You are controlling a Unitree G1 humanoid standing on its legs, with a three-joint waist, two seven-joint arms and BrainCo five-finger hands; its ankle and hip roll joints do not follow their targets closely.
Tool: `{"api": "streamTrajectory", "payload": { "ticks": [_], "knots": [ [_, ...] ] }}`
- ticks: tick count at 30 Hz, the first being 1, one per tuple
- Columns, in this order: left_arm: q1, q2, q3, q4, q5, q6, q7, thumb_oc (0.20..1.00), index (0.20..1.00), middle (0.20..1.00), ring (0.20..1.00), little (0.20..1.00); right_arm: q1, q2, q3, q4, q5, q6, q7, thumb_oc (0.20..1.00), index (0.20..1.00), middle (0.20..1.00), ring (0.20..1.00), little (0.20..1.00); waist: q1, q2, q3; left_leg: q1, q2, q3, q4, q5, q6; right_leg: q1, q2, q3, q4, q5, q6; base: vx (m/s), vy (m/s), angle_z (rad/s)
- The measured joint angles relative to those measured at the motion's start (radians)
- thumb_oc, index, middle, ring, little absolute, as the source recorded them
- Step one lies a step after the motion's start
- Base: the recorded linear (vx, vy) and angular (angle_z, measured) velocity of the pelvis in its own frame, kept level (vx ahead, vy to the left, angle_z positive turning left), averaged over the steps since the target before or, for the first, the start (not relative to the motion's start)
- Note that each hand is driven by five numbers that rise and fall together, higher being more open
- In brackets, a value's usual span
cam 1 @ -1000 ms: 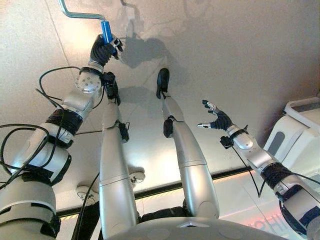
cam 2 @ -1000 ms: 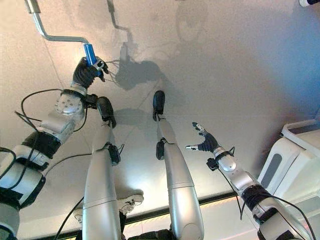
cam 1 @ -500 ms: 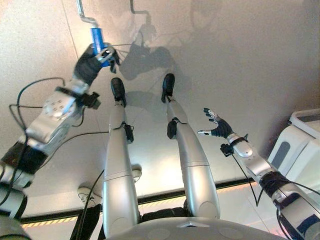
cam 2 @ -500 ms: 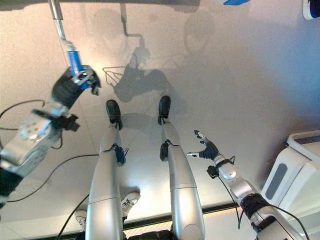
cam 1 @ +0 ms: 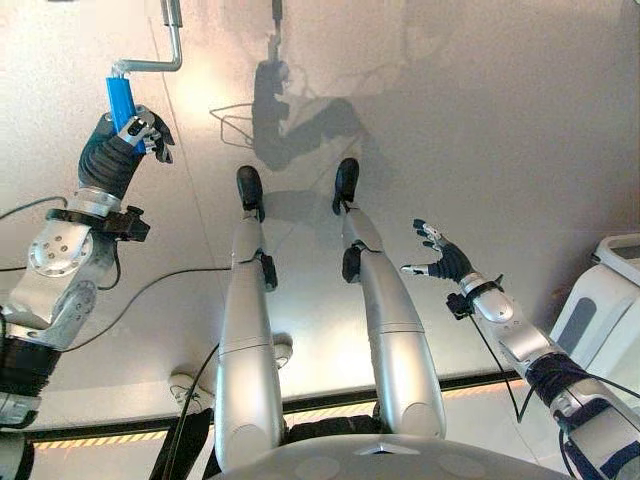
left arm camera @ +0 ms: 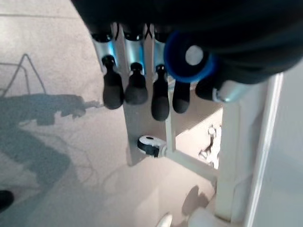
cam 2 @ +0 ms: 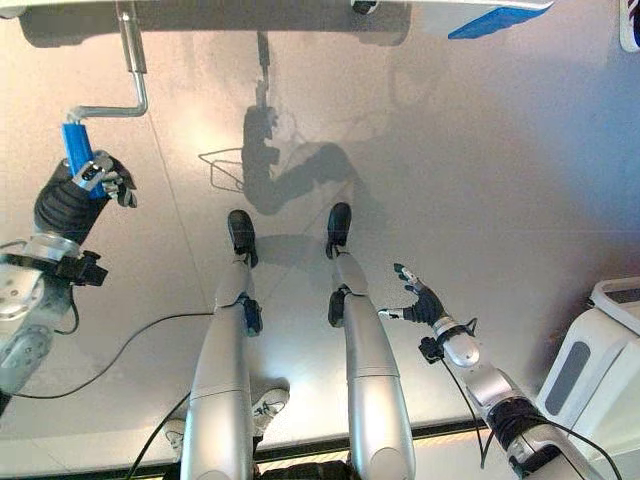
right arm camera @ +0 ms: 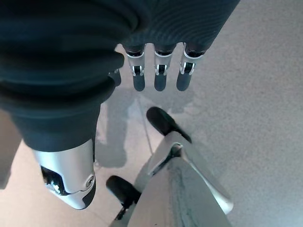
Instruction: Raise the hospital bed
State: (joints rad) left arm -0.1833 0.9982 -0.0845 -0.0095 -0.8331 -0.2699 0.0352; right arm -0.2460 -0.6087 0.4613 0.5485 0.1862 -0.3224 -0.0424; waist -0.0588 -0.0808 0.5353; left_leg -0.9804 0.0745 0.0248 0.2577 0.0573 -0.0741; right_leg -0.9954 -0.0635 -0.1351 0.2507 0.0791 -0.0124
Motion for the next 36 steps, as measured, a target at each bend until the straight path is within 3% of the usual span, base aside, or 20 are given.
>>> {"api": "streamTrajectory", "payload": {
  "ticks": [5, 8, 11, 16, 20, 25, 29, 36],
  "knots": [
    [-0.06, -0.069, -0.018, 0.086, 0.077, -0.022, 0.024, 0.2, 0.2, 0.2, 0.2, 0.2, 0.006, -0.02, -0.006, -0.008, -0.011, 0.0, -0.001, 1.0, 1.0, 1.0, 1.0, 1.0, 0.01, 0.011, -0.001, 0.002, 0.005, -0.001, -0.002, 0.001, -0.004, 0.001, 0.005, -0.004, 0.0, -0.002, -0.002, 0.0, 0.0, 0.0],
    [-0.148, -0.176, -0.061, 0.185, 0.109, -0.048, 0.049, 0.2, 0.2, 0.2, 0.2, 0.2, 0.01, -0.04, -0.027, -0.018, -0.019, 0.0, -0.006, 1.0, 1.0, 1.0, 1.0, 1.0, 0.021, 0.025, -0.002, -0.007, 0.009, -0.004, -0.001, 0.002, -0.006, -0.002, 0.007, -0.011, 0.0, -0.002, -0.003, 0.0, 0.014, 0.03],
    [-0.219, -0.231, -0.088, 0.277, 0.118, -0.074, 0.073, 0.2, 0.2, 0.2, 0.2, 0.2, 0.01, -0.046, -0.03, -0.016, -0.019, 0.001, -0.009, 1.0, 1.0, 1.0, 1.0, 1.0, 0.025, 0.024, -0.002, -0.014, 0.009, -0.011, 0.0, 0.003, -0.008, -0.005, 0.008, -0.015, 0.0, -0.003, -0.004, 0.01, 0.018, 0.04],
    [-0.28, -0.258, -0.094, 0.357, 0.135, -0.08, 0.112, 0.2, 0.2, 0.2, 0.2, 0.2, 0.006, -0.06, -0.034, -0.021, -0.02, 0.003, -0.012, 1.0, 1.0, 1.0, 1.0, 1.0, 0.009, 0.02, -0.003, -0.044, 0.006, -0.022, 0.012, 0.004, -0.007, -0.026, 0.007, -0.019, 0.001, -0.001, -0.005, 0.0, 0.015, 0.04],
    [-0.412, -0.28, -0.133, 0.557, 0.133, -0.066, 0.132, 0.2, 0.2, 0.2, 0.2, 0.2, -0.013, -0.061, -0.03, -0.023, -0.02, 0.004, -0.012, 1.0, 1.0, 1.0, 1.0, 1.0, -0.007, 0.01, -0.005, -0.058, 0.005, -0.028, 0.019, 0.004, -0.007, -0.032, 0.006, -0.024, 0.001, 0.0, -0.005, 0.0, 0.013, 0.02],
    [-0.55, -0.302, -0.173, 0.773, 0.134, -0.024, 0.143, 0.2, 0.2, 0.2, 0.2, 0.2, -0.053, -0.056, -0.002, -0.027, -0.017, 0.011, -0.019, 1.0, 1.0, 1.0, 1.0, 1.0, -0.064, -0.027, -0.005, -0.084, 0.007, -0.025, 0.04, -0.002, -0.003, -0.05, 0.011, -0.023, 0.001, 0.007, -0.005, 0.0, 0.002, -0.01],
    [-0.653, -0.314, -0.223, 0.904, 0.136, -0.007, 0.14, 0.2, 0.2, 0.2, 0.2, 0.2, -0.068, -0.055, 0.03, -0.019, -0.015, 0.017, -0.017, 1.0, 1.0, 1.0, 1.0, 1.0, -0.073, -0.054, -0.006, -0.113, 0.019, -0.027, 0.083, -0.02, -0.006, -0.059, 0.024, -0.022, 0.001, 0.013, -0.009, 0.0, 0.003, -0.08],
    [-0.717, -0.313, -0.283, 0.918, 0.152, 0.012, 0.155, 0.2, 0.2, 0.2, 0.2, 0.2, -0.093, -0.057, 0.055, -0.022, 0.008, 0.017, -0.01, 1.0, 1.0, 1.0, 1.0, 1.0, -0.092, -0.065, -0.006, -0.161, 0.027, -0.026, 0.11, -0.023, -0.009, -0.099, 0.029, -0.018, 0.003, 0.025, -0.012, 0.0, 0.0, -0.04]
  ]
}}
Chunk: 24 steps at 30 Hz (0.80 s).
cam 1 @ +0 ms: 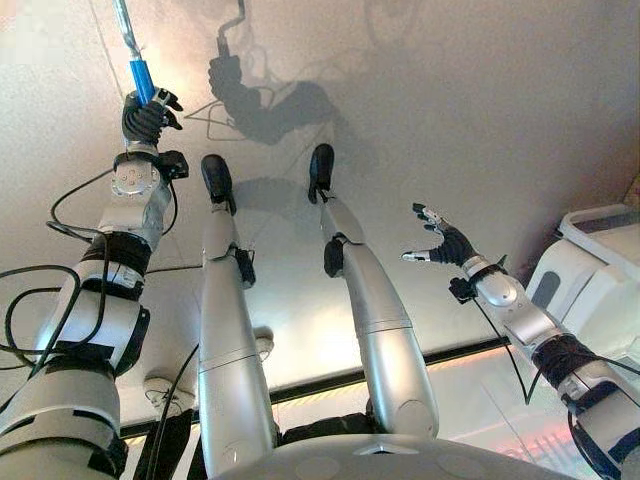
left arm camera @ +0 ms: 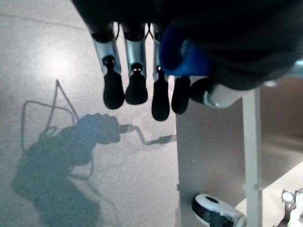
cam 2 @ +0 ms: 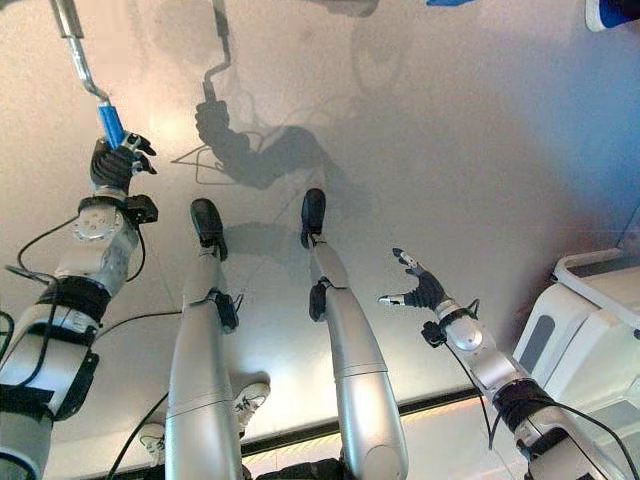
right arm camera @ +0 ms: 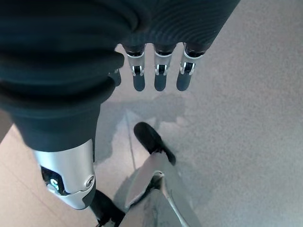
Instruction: Raise the hospital bed
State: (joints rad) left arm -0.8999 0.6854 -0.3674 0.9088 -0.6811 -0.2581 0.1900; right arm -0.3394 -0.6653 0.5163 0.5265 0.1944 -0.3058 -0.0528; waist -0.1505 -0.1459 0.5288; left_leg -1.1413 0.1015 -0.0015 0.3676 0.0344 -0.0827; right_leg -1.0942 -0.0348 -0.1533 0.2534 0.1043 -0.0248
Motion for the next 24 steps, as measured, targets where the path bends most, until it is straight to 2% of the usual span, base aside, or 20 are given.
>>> {"api": "streamTrajectory", "payload": {
  "ticks": [9, 16, 19, 22, 24],
  "knots": [
    [-0.049, -0.004, -0.083, 0.005, 0.037, 0.015, 0.005, 0.2, 0.2, 0.2, 0.2, 0.2, -0.011, 0.001, 0.017, 0.004, 0.017, 0.0, 0.002, 1.0, 1.0, 1.0, 1.0, 1.0, -0.002, -0.001, 0.0, -0.012, -0.003, 0.003, 0.017, -0.002, 0.005, -0.008, 0.0, 0.008, 0.001, 0.01, 0.004, 0.0, 0.0, 0.0],
    [-0.043, 0.006, -0.186, -0.158, 0.039, 0.026, 0.001, 0.2, 0.2, 0.2, 0.2, 0.2, -0.027, 0.011, 0.043, 0.015, 0.023, 0.0, 0.002, 1.0, 1.0, 1.0, 1.0, 1.0, -0.004, -0.007, 0.0, -0.012, -0.007, 0.006, 0.031, -0.004, 0.011, -0.009, -0.003, 0.014, 0.012, 0.012, 0.007, 0.0, 0.0, 0.0],
    [0.003, 0.044, -0.215, -0.306, 0.032, 0.028, 0.002, 0.2, 0.2, 0.2, 0.2, 0.2, -0.029, 0.013, 0.043, 0.024, 0.023, 0.0, 0.003, 1.0, 1.0, 1.0, 1.0, 1.0, -0.003, -0.007, 0.0, -0.01, -0.009, 0.01, 0.03, -0.001, 0.013, -0.01, -0.005, 0.017, 0.014, 0.013, 0.01, 0.0, 0.0, 0.0],
    [0.095, 0.152, -0.219, -0.502, -0.008, 0.025, -0.024, 0.2, 0.2, 0.2, 0.2, 0.2, -0.023, 0.018, 0.035, 0.031, 0.023, 0.0, 0.003, 1.0, 1.0, 1.0, 1.0, 1.0, 0.005, -0.007, 0.0, -0.001, -0.011, 0.019, 0.02, 0.002, 0.016, -0.009, -0.013, 0.023, 0.017, 0.014, 0.009, -0.01, -0.023, -0.01],
    [0.137, 0.185, -0.212, -0.563, -0.022, 0.023, -0.039, 0.2, 0.2, 0.2, 0.2, 0.2, -0.017, 0.025, 0.032, 0.037, 0.022, 0.0, 0.006, 1.0, 1.0, 1.0, 1.0, 1.0, 0.005, -0.007, 0.0, 0.009, -0.014, 0.026, 0.013, 0.003, 0.018, -0.008, -0.018, 0.026, 0.022, 0.012, 0.011, -0.01, -0.016, 0.01]
  ]
}}
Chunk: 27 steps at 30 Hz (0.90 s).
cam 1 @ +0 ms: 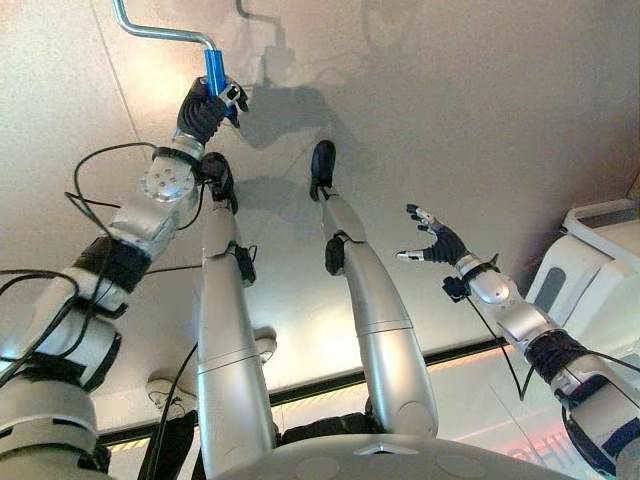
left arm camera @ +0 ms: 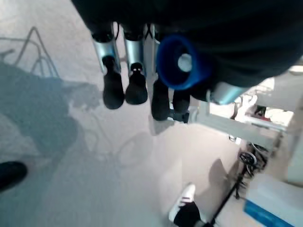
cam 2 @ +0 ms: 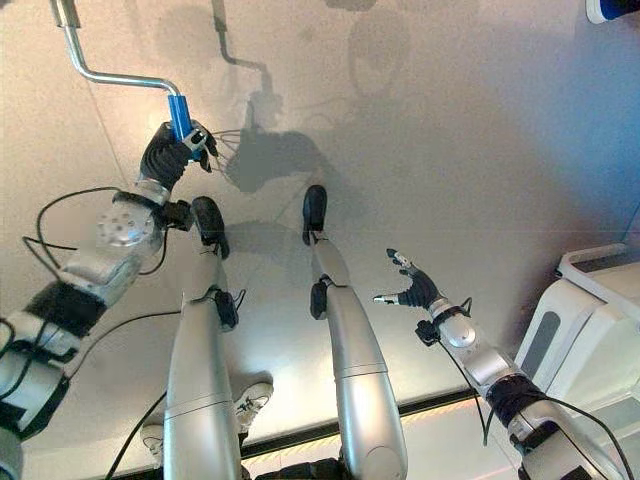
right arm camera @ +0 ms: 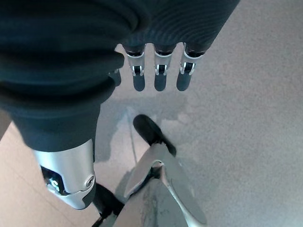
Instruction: Raise the hospital bed
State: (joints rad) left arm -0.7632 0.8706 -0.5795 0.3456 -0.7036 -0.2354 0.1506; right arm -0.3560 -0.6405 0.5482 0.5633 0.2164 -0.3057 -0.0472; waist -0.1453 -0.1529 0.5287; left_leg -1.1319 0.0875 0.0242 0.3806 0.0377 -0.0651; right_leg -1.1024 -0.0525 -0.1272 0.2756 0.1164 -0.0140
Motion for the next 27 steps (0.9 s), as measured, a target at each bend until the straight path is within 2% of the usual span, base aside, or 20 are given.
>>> {"api": "streamTrajectory", "payload": {
  "ticks": [1, 3, 6, 8, 9, 11, 12, 14, 17, 27],
  "knots": [
    [0.044, 0.037, 0.017, -0.086, -0.025, 0.001, -0.015, 0.2, 0.2, 0.2, 0.2, 0.2, 0.003, 0.006, -0.007, 0.002, -0.006, 0.0, 0.002, 1.0, 1.0, 1.0, 1.0, 1.0, 0.008, 0.001, 0.001, 0.005, -0.004, 0.001, -0.006, 0.003, 0.001, 0.002, -0.003, 0.002, 0.0, 0.0, 0.001, 0.0, 0.0, 0.0],
    [0.078, 0.05, 0.036, -0.148, -0.037, -0.009, -0.033, 0.2, 0.2, 0.2, 0.2, 0.2, 0.014, 0.005, -0.006, 0.007, -0.008, 0.0, 0.004, 1.0, 1.0, 1.0, 1.0, 1.0, 0.019, 0.001, 0.001, 0.012, -0.005, 0.001, -0.009, 0.003, 0.001, 0.005, -0.004, 0.005, 0.001, 0.0, 0.001, 0.0, 0.0, 0.0],
    [0.196, 0.091, 0.132, -0.277, -0.069, -0.017, -0.061, 0.2, 0.2, 0.2, 0.2, 0.2, 0.027, 0.029, -0.021, 0.0, -0.017, 0.0, 0.007, 1.0, 1.0, 1.0, 1.0, 1.0, 0.024, 0.003, 0.002, 0.032, -0.006, 0.0, -0.023, 0.01, -0.002, 0.021, -0.006, 0.001, 0.002, -0.005, 0.003, -0.01, -0.029, 0.04],
    [0.272, 0.143, 0.183, -0.334, -0.083, -0.038, -0.074, 0.2, 0.2, 0.2, 0.2, 0.2, 0.05, 0.039, -0.039, 0.018, -0.022, -0.001, 0.008, 1.0, 1.0, 1.0, 1.0, 1.0, 0.055, 0.005, 0.003, 0.056, -0.007, 0.0, -0.036, 0.015, -0.005, 0.035, -0.007, 0.003, 0.007, -0.009, 0.0, 0.0, -0.021, 0.04],
    [0.336, 0.176, 0.245, -0.362, -0.101, -0.039, -0.08, 0.2, 0.2, 0.2, 0.2, 0.2, 0.057, 0.044, -0.041, 0.031, -0.027, 0.0, 0.008, 1.0, 1.0, 1.0, 1.0, 1.0, 0.062, 0.005, 0.003, 0.067, -0.008, -0.001, -0.044, 0.018, -0.006, 0.042, -0.007, 0.001, 0.011, -0.015, 0.002, 0.01, -0.025, 0.03],
    [0.388, 0.18, 0.314, -0.365, -0.116, -0.043, -0.08, 0.2, 0.2, 0.2, 0.2, 0.2, 0.071, 0.045, -0.049, 0.034, -0.028, -0.001, 0.009, 1.0, 1.0, 1.0, 1.0, 1.0, 0.081, 0.01, 0.005, 0.075, -0.009, -0.003, -0.055, 0.022, -0.007, 0.046, -0.009, 0.0, 0.013, -0.02, 0.004, 0.01, -0.024, 0.06],
    [0.449, 0.166, 0.412, -0.356, -0.119, -0.047, -0.073, 0.2, 0.2, 0.2, 0.2, 0.2, 0.081, 0.045, -0.05, 0.033, -0.028, -0.001, 0.008, 1.0, 1.0, 1.0, 1.0, 1.0, 0.082, 0.012, 0.005, 0.08, -0.012, -0.003, -0.063, 0.027, -0.008, 0.047, -0.013, -0.005, 0.016, -0.024, 0.004, 0.0, -0.016, 0.1],
    [0.463, 0.195, 0.429, -0.357, -0.121, -0.045, -0.073, 0.2, 0.2, 0.2, 0.2, 0.2, 0.086, 0.046, -0.054, 0.028, -0.029, -0.001, 0.009, 1.0, 1.0, 1.0, 1.0, 1.0, 0.084, 0.015, 0.006, 0.08, -0.014, -0.009, -0.07, 0.03, -0.008, 0.048, -0.016, -0.013, 0.018, -0.029, 0.002, 0.0, -0.019, 0.1],
    [0.488, 0.185, 0.443, -0.358, -0.115, -0.046, -0.082, 0.2, 0.2, 0.2, 0.2, 0.2, 0.094, 0.047, -0.067, 0.018, -0.029, -0.003, 0.008, 1.0, 1.0, 1.0, 1.0, 1.0, 0.083, 0.021, 0.007, 0.092, -0.019, -0.011, -0.082, 0.031, -0.008, 0.055, -0.02, -0.016, 0.019, -0.037, -0.001, 0.0, -0.019, 0.06],
    [0.447, 0.057, 0.442, -0.222, -0.037, -0.076, -0.067, 0.2, 0.2, 0.2, 0.2, 0.2, 0.107, 0.025, -0.087, -0.015, -0.031, -0.012, 0.006, 1.0, 1.0, 1.0, 1.0, 1.0, 0.084, 0.045, 0.006, 0.127, -0.014, -0.013, -0.099, 0.029, -0.013, 0.083, -0.016, -0.021, 0.019, -0.049, -0.001, 0.0, 0.004, 0.01]
  ]
}}
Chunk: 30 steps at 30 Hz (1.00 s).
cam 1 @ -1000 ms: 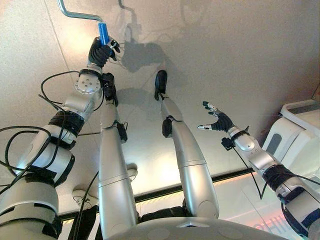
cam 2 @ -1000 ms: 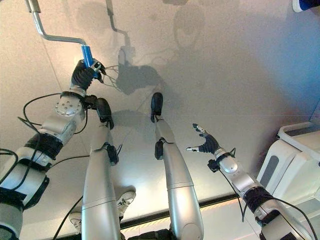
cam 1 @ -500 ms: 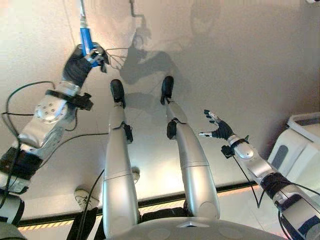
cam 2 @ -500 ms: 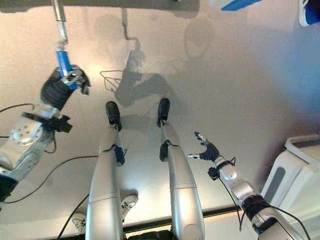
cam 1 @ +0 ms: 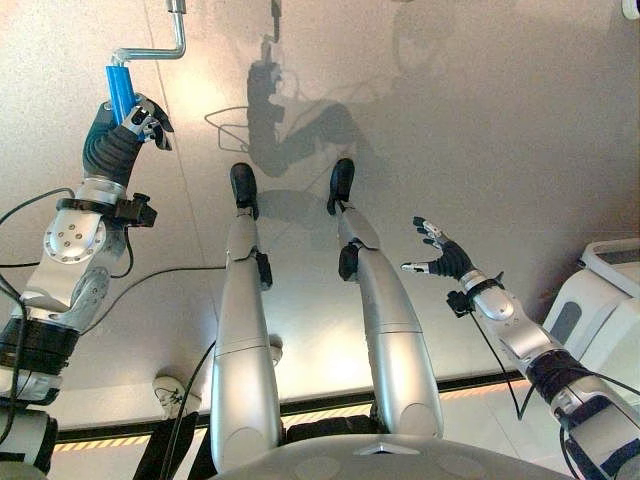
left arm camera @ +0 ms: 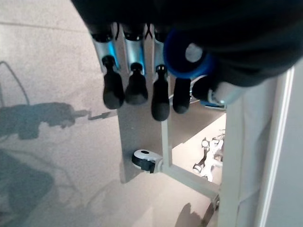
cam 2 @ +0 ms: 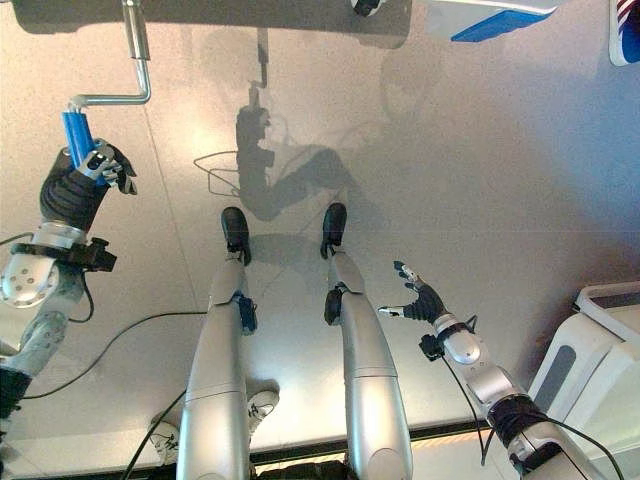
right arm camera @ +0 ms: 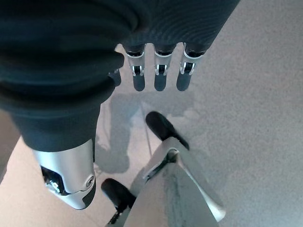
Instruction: Raise the hospital bed
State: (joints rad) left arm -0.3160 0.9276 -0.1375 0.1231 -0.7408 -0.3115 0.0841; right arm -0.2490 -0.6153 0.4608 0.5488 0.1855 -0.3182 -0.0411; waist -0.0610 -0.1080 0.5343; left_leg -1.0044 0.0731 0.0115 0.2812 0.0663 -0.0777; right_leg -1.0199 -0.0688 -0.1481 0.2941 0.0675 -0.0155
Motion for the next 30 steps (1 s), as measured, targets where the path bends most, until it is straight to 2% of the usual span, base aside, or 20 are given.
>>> {"api": "streamTrajectory", "payload": {
  "ticks": [8, 13, 19, 23, 30],
  "knots": [
    [-0.159, -0.163, -0.059, 0.205, 0.042, -0.03, 0.043, 0.2, 0.2, 0.2, 0.2, 0.2, 0.003, -0.03, -0.005, 0.003, -0.019, 0.0, -0.003, 1.0, 1.0, 1.0, 1.0, 1.0, 0.017, 0.013, 0.0, -0.011, 0.002, -0.001, 0.0, 0.0, -0.001, -0.006, 0.001, -0.003, -0.001, -0.002, 0.002, 0.0, 0.007, 0.01],
    [-0.243, -0.191, -0.087, 0.311, 0.041, -0.031, 0.061, 0.2, 0.2, 0.2, 0.2, 0.2, -0.004, -0.032, -0.018, 0.003, -0.02, 0.003, -0.01, 1.0, 1.0, 1.0, 1.0, 1.0, 0.02, 0.011, -0.001, -0.027, -0.001, -0.011, 0.007, 0.0, 0.0, -0.012, -0.002, -0.01, -0.001, -0.003, 0.004, 0.01, 0.023, 0.04],
    [-0.39, -0.203, -0.15, 0.559, 0.041, 0.0, 0.084, 0.2, 0.2, 0.2, 0.2, 0.2, -0.023, -0.032, -0.009, 0.005, -0.02, 0.01, -0.01, 1.0, 1.0, 1.0, 1.0, 1.0, -0.035, -0.011, -0.003, -0.054, -0.001, -0.013, 0.031, -0.009, 0.008, -0.024, 0.0, -0.014, -0.004, 0.003, 0.003, 0.01, 0.011, 0.01],
    [-0.515, -0.238, -0.193, 0.737, 0.042, 0.03, 0.082, 0.2, 0.2, 0.2, 0.2, 0.2, -0.048, -0.032, 0.028, 0.009, -0.016, 0.016, -0.01, 1.0, 1.0, 1.0, 1.0, 1.0, -0.074, -0.041, -0.003, -0.082, 0.004, -0.011, 0.064, -0.023, 0.01, -0.033, 0.009, -0.011, -0.018, 0.016, 0.005, 0.01, 0.012, -0.07],
    [-0.587, -0.256, -0.234, 0.794, 0.043, 0.054, 0.083, 0.2, 0.2, 0.2, 0.2, 0.2, -0.066, -0.033, 0.063, 0.008, 0.007, 0.017, 0.0, 1.0, 1.0, 1.0, 1.0, 1.0, -0.097, -0.049, -0.008, -0.139, 0.018, -0.013, 0.117, -0.044, 0.008, -0.067, 0.025, -0.008, -0.018, 0.027, 0.001, 0.01, 0.005, -0.07]
  ]
}}
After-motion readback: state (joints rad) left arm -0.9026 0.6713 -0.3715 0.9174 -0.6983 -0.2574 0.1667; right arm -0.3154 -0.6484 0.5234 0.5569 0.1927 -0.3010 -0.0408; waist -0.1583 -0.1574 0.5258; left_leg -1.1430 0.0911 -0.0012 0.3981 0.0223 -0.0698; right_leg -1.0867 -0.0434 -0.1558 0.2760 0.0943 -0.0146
